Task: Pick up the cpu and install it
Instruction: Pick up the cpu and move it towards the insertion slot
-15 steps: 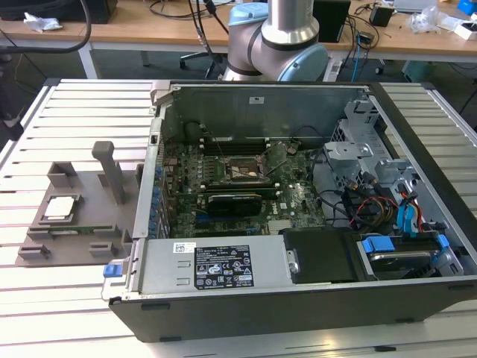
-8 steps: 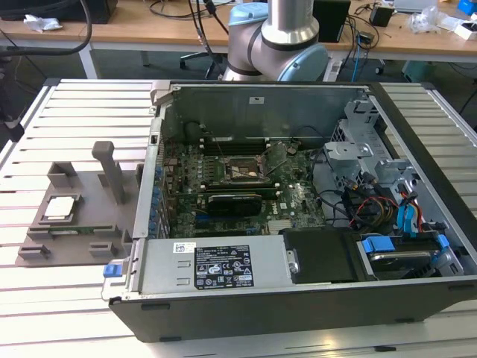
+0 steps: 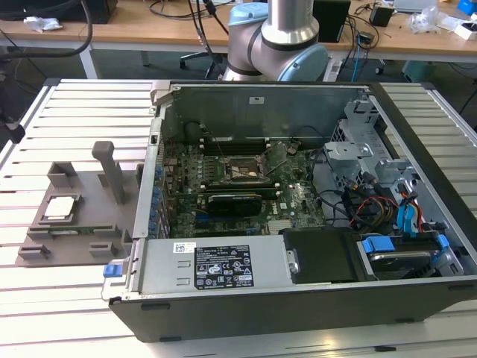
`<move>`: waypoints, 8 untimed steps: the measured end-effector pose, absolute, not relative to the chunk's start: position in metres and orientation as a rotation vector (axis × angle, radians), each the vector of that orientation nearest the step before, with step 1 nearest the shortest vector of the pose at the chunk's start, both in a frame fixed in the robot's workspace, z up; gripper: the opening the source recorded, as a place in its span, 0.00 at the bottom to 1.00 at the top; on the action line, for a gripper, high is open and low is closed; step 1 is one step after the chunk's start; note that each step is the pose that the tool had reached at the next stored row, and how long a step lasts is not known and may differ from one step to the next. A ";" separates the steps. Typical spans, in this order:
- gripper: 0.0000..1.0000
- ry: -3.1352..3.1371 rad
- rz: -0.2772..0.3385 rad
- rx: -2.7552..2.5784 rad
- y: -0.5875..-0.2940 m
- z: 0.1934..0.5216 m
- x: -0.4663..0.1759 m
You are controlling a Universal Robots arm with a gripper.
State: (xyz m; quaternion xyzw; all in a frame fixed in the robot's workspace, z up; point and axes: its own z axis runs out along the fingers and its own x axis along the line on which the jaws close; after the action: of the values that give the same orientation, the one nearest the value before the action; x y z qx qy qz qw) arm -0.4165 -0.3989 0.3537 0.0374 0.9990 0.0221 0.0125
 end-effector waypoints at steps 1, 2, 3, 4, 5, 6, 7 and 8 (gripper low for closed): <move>0.66 3.114 0.069 0.117 -0.399 0.353 -0.417; 0.66 3.114 0.069 0.117 -0.399 0.353 -0.417; 0.66 3.114 0.069 0.117 -0.399 0.353 -0.417; 0.66 3.114 0.069 0.117 -0.399 0.352 -0.417; 0.66 3.114 0.069 0.117 -0.399 0.352 -0.417; 0.66 3.114 0.069 0.117 -0.399 0.352 -0.417; 0.66 3.114 0.069 0.116 -0.399 0.351 -0.417; 0.66 3.114 0.069 0.117 -0.399 0.351 -0.417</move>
State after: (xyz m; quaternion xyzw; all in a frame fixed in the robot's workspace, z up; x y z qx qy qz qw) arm -0.4165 -0.3988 0.3506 0.0374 0.9990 0.0221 0.0125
